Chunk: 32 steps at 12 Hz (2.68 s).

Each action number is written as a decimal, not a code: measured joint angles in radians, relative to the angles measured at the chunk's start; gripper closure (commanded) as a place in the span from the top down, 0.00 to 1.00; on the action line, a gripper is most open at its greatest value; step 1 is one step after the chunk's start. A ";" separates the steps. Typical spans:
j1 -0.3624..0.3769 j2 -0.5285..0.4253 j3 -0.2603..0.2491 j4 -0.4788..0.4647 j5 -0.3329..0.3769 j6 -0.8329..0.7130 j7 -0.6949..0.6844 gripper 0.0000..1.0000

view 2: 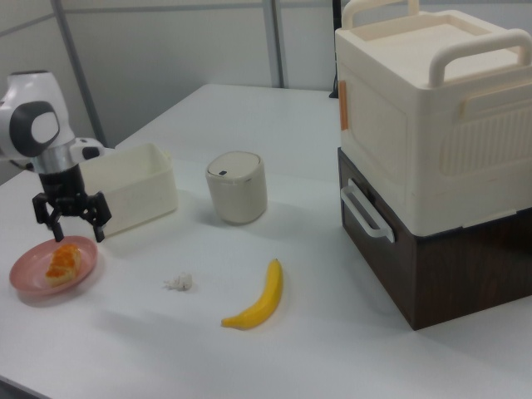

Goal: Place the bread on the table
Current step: 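Move the gripper over the pink plate and lower onto the bread roll, then close the gripper on the bread roll, then lift the bread roll off the plate and carry it toward the banana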

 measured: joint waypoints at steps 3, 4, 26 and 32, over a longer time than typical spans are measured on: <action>0.058 0.004 0.000 -0.060 0.001 0.071 0.000 1.00; 0.076 0.013 0.001 -0.069 0.001 0.094 0.000 1.00; 0.181 0.242 0.009 -0.008 0.001 0.302 0.000 0.43; 0.170 0.224 0.007 0.034 0.001 0.291 0.000 0.43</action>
